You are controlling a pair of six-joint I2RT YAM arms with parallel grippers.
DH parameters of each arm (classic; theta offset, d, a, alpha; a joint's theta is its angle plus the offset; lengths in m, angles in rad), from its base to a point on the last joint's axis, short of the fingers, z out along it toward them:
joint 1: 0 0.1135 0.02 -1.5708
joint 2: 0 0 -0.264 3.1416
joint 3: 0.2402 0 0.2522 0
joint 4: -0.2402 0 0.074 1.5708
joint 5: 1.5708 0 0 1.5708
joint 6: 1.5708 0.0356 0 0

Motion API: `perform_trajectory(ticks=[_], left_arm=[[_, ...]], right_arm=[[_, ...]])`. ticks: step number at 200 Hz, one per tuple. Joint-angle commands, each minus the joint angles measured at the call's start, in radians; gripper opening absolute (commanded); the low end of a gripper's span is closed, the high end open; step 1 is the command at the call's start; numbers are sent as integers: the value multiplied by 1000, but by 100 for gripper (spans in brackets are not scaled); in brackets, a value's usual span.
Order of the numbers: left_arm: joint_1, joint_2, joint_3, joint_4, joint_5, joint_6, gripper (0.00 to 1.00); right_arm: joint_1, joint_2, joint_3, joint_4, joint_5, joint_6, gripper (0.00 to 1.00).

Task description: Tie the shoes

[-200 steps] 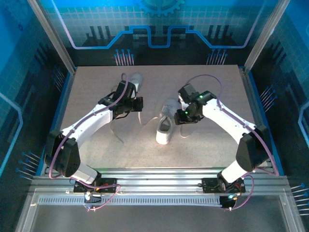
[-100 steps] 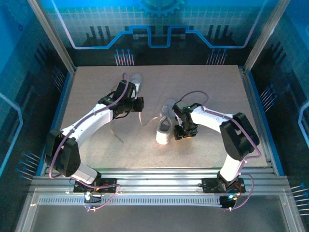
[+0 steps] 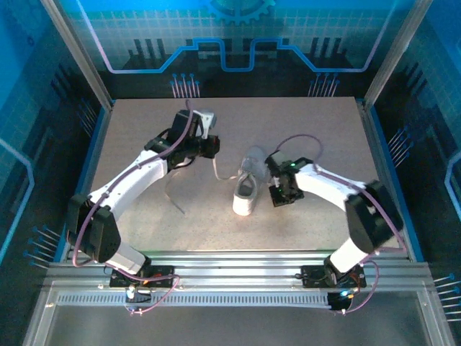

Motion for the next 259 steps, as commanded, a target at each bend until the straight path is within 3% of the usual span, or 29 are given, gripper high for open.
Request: perform_trajectory(ticks=[1,32,94,135,151,169,192,222,259], left_arm=[[-20,48,140,57,82,43,0],[-95,172,328,61,101,80,0],[-234,527,629,47,135,80,0],[-276,715,780,16,148,72,0],[-278,755,831,-14,154,70,25],[-277,751,854,-36,145,94,44],[-255,708,842,-45,129,106,56],[-186,600,728,-14,127,54,62],[-72,390,434,117,114,-11,62]], right_arm=[[-83,-191,13,-33,35,-8,0],[-166,-340,27,-44,-25,-43,0],[-236,-386,37,-87,-113,-50,0],[-295,-428,24,-92,-134,-54,0],[-311,-425,31,-100,-137,-63,0],[-315,-404,57,-116,-126,-75,0],[-311,-347,121,-129,-129,-82,0],[-249,-221,263,-146,-115,-102,0],[-118,25,549,-210,-70,-141,0]])
